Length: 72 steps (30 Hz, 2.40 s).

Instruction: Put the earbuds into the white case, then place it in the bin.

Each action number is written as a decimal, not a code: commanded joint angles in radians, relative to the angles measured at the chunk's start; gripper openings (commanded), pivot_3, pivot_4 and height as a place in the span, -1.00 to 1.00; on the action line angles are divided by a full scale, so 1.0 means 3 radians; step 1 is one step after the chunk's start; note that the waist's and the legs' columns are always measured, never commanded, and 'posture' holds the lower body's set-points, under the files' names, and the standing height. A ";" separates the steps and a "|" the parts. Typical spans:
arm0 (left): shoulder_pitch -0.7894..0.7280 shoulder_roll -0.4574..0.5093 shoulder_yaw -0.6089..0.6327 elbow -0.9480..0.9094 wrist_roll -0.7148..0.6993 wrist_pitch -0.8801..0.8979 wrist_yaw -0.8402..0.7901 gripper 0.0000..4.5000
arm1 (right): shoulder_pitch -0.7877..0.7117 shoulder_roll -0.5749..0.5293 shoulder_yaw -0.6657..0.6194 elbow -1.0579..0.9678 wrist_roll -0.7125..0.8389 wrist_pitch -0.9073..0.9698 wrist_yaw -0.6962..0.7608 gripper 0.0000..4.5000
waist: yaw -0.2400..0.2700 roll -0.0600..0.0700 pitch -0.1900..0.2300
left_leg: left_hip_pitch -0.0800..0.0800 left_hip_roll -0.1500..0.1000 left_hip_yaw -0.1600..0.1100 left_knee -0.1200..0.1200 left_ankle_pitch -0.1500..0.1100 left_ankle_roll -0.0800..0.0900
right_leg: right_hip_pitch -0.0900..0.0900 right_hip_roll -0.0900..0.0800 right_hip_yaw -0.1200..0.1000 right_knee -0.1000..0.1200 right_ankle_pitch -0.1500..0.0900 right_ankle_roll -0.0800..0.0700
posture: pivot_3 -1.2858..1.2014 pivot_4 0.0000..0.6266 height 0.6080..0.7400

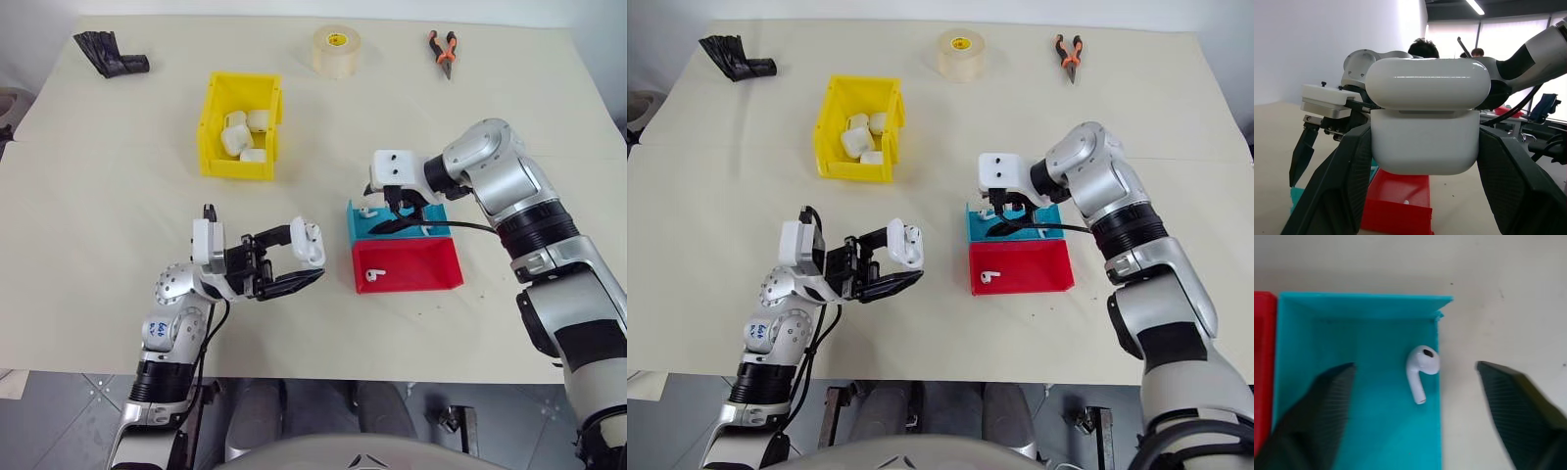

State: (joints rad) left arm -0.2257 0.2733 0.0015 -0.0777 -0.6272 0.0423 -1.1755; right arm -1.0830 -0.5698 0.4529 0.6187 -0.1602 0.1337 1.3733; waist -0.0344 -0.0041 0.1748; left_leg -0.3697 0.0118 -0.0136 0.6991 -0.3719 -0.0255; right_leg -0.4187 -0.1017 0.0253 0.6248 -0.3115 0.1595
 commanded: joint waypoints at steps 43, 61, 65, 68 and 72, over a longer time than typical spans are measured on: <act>-0.0081 -0.0043 -0.0012 -0.0219 -0.0052 0.0007 0.0096 0.24 | -0.0061 0.0221 -0.0038 0.0271 -0.0173 -0.0397 -0.0087 -0.77 | -0.0076 0.0001 0.0000 | 0.0002 0.0002 -0.0005 0.0000 0.0002 -0.0004 | 0.0001 0.0000 -0.0006 0.0003 0.0000 -0.0002 | 0.03 -0.52 1.00; -0.0173 -0.0063 0.0025 -0.0117 -0.0059 0.0019 0.0109 0.24 | 0.0480 -0.0254 -0.0938 -0.1063 0.0578 0.0482 -0.0126 -0.77 | -0.0039 0.0002 0.0001 | -0.0002 -0.0002 -0.0009 0.0000 0.0002 -0.0004 | 0.0001 -0.0007 -0.0014 0.0002 0.0000 -0.0002 | 0.03 -0.52 1.00; -0.0250 -0.0071 0.0024 -0.0031 -0.0065 0.0043 0.0084 0.24 | 0.0892 -0.0206 -0.1507 -0.1652 0.1186 0.0915 -0.0345 -0.77 | -0.0004 0.0002 0.0001 | -0.0002 -0.0001 -0.0008 0.0000 0.0002 -0.0003 | 0.0003 -0.0006 -0.0019 0.0002 0.0000 -0.0002 | 0.03 -0.52 1.00; -0.0311 -0.0076 0.0012 0.0033 -0.0080 0.0063 0.0041 0.24 | 0.1158 -0.0079 -0.1902 -0.2100 0.1722 0.1252 -0.0540 -0.77 | 0.0004 0.0002 0.0001 | -0.0001 -0.0001 -0.0006 0.0000 0.0002 -0.0003 | 0.0003 -0.0006 -0.0017 0.0002 0.0000 -0.0002 | 0.03 -0.52 1.00; -0.0429 -0.0097 -0.0010 0.0162 -0.0084 0.0087 -0.0049 0.24 | 0.1493 0.0091 -0.2324 -0.2712 0.2548 0.1852 -0.0832 -0.77 | 0.0025 0.0002 0.0001 | -0.0001 -0.0001 -0.0010 0.0000 0.0002 -0.0003 | 0.0003 -0.0006 -0.0019 0.0003 0.0000 -0.0002 | 0.03 -0.52 1.00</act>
State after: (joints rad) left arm -0.3381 0.2507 0.0000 -0.0231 -0.6294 0.0701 -1.1764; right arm -0.6593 -0.5506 -0.1779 -0.0969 0.4803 0.6253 1.1548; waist -0.0271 -0.0034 0.1751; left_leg -0.3701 0.0114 -0.0166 0.6992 -0.3713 -0.0265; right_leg -0.4174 -0.1034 0.0194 0.6255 -0.3115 0.1590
